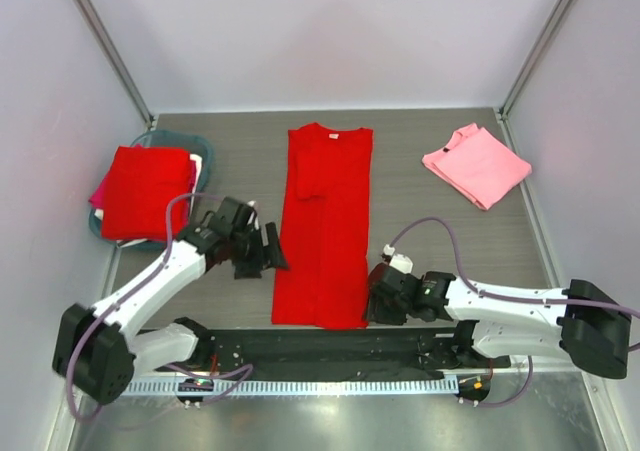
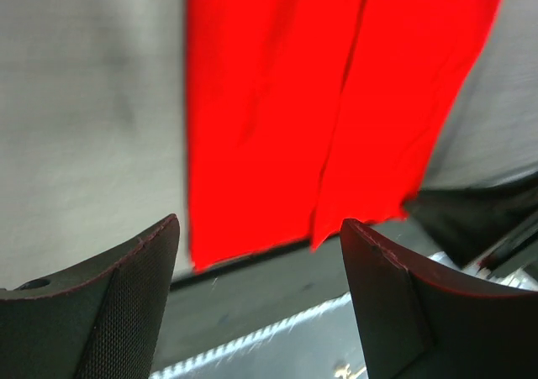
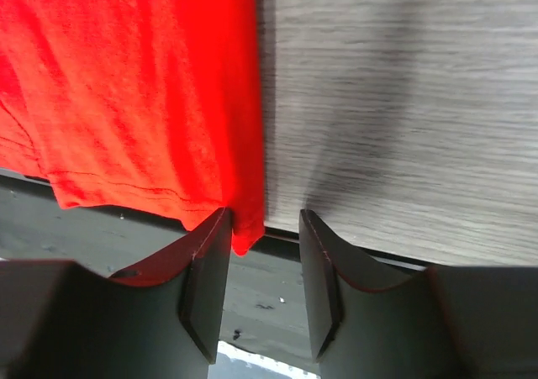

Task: Fold and stack the t-shirts
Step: Fold the tshirt

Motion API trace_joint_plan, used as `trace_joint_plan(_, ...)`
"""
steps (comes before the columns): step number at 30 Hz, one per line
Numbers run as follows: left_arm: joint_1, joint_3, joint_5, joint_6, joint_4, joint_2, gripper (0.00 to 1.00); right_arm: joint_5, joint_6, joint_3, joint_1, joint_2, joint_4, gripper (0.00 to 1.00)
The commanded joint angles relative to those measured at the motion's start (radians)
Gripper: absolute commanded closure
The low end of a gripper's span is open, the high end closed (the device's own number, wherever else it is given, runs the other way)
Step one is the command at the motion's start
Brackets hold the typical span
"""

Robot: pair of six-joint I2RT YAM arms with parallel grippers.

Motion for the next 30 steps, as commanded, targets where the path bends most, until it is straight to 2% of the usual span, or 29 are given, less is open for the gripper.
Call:
trace_joint_plan(1, -0.004, -0.065, 0.01, -0.029, -0.035, -0.153, 0.23, -0.014, 0.057, -0.003, 0.014, 0.013, 0.091, 0.57)
trace_joint_plan(6, -0.012, -0.157, 0.053, -0.102, -0.003, -0.185, 0.28, -0.024, 0.06, 0.008, 0.021, 0.064, 0.108, 0.64)
trace_joint_plan(7, -0.012, -0.164, 0.038, -0.105, -0.008, -0.176, 0.31, -0.029, 0.065, 0.006, 0.022, 0.068, 0.117, 0.66)
trace_joint_plan(8, -0.013, -0.182, 0.032, -0.115, -0.013, -0.167, 0.38, -0.031, 0.076, 0.005, 0.027, 0.073, 0.121, 0.7)
trace_joint_plan(10, -0.015, -0.202, 0.076, -0.141, 0.013, -0.144, 0.43, -0.032, 0.089, 0.002, 0.044, 0.068, 0.118, 0.76)
trace_joint_plan(16, -0.036, -0.248, 0.061, -0.182, 0.035, -0.153, 0.47, 0.0, 0.129, -0.025, 0.057, 0.016, 0.082, 0.76)
trace_joint_plan(22, -0.073, -0.277, 0.052, -0.219, 0.033, -0.15, 0.54, -0.009, 0.126, -0.031, 0.057, 0.002, 0.07, 0.72)
trace_joint_plan(30, -0.124, -0.296, -0.019, -0.251, 0.023, -0.13, 0.56, -0.026, 0.113, -0.052, 0.057, -0.04, 0.061, 0.66)
